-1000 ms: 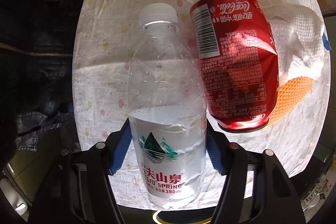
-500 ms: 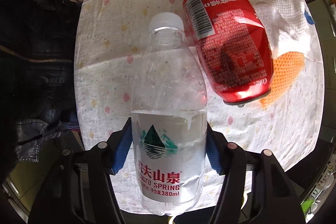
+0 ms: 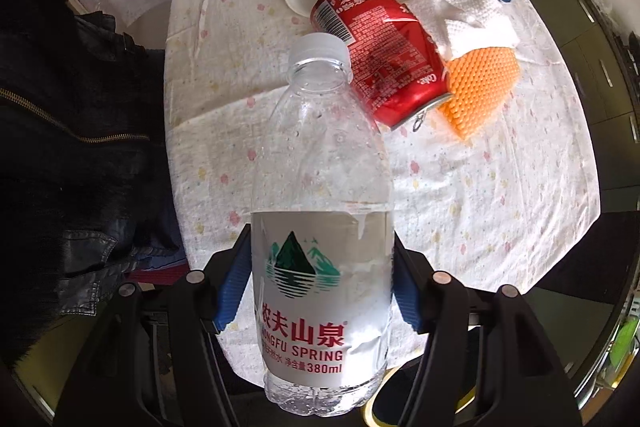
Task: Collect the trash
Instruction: 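Carry the water bottle over the yellow bin and open the right tool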
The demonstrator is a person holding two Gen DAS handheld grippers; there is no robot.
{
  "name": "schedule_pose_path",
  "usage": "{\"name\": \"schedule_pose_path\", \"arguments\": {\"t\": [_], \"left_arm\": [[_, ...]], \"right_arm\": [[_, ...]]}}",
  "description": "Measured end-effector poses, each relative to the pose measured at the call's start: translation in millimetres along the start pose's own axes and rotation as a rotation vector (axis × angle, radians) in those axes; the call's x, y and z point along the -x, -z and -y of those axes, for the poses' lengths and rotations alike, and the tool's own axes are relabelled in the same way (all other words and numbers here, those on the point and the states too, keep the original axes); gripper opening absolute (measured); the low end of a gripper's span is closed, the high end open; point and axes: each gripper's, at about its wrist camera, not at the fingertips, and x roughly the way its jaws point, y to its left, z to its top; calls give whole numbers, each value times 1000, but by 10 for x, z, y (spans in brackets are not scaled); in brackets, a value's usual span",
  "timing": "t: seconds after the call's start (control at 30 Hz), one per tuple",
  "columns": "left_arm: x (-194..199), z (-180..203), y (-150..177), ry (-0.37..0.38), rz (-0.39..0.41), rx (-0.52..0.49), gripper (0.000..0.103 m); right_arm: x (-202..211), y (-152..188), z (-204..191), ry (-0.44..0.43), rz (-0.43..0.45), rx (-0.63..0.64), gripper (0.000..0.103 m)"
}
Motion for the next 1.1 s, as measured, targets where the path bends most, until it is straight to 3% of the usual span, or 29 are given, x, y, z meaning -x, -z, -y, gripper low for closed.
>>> {"name": "schedule_pose_path", "arguments": {"t": [0.13, 0.4, 0.77, 1.0, 1.1], "left_arm": [[-24, 114, -40, 24, -1, -29, 98], [-148, 309, -142, 69, -8, -80, 98], [-380, 443, -235, 104, -47, -123, 98], [-492, 533, -243, 123, -72, -148, 98], [-535, 587, -236, 137, -81, -163, 98]], "right_arm": [[161, 230, 124, 50, 31, -97, 59], [283, 1124, 699, 146, 52, -402, 59], [-489, 2263, 1413, 194, -123, -739, 59], [-898, 2489, 1689, 158, -215, -807, 60], [-936, 2464, 1750, 187, -217, -809, 71]]}}
